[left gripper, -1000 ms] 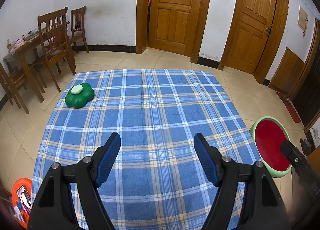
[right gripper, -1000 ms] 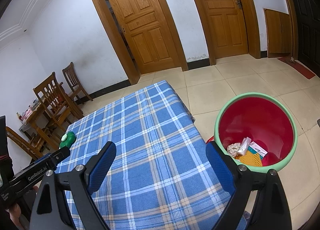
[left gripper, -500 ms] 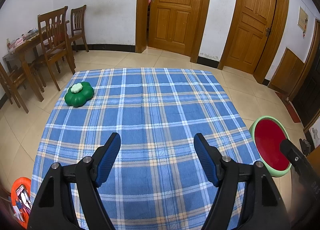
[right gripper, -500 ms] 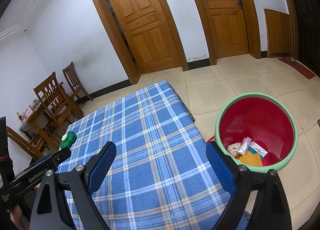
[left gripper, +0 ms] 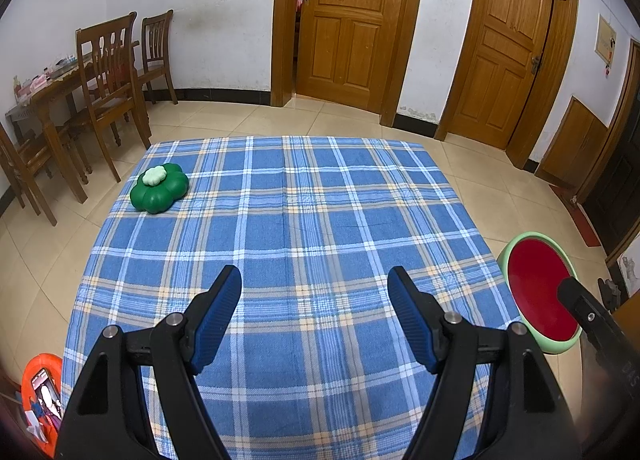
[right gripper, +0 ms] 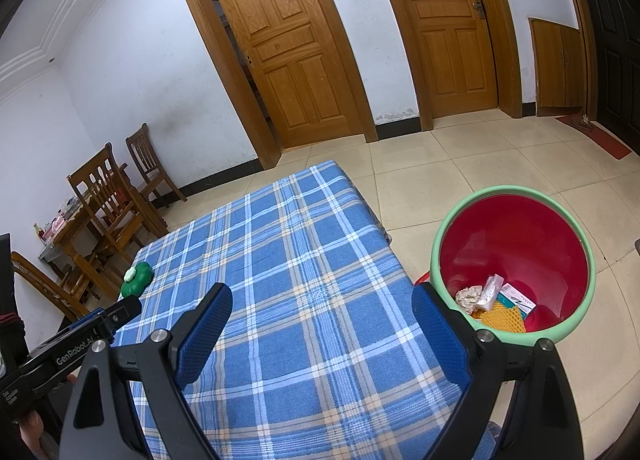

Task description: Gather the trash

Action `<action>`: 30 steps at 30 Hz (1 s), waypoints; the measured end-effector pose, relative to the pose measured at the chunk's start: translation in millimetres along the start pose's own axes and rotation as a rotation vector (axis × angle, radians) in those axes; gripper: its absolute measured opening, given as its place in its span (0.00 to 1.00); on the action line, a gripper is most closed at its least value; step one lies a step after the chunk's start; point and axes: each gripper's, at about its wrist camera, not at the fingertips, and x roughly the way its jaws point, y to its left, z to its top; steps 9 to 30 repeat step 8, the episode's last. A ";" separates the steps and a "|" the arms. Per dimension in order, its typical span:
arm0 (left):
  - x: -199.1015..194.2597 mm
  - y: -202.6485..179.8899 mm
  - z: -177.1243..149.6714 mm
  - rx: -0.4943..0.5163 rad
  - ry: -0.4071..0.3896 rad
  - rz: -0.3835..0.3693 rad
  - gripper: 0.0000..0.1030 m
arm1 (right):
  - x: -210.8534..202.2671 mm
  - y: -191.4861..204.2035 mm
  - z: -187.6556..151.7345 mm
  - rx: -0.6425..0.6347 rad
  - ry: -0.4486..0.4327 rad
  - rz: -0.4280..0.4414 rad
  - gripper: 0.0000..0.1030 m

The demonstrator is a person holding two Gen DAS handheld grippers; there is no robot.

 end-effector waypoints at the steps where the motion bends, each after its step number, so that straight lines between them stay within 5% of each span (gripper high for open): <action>1: 0.0 0.1 0.0 0.000 0.000 0.000 0.73 | 0.0 0.1 -0.1 0.000 0.000 0.000 0.90; 30: -0.9 -0.3 -1.0 -0.001 0.000 0.000 0.73 | 0.4 0.1 -0.7 0.000 0.000 -0.001 0.90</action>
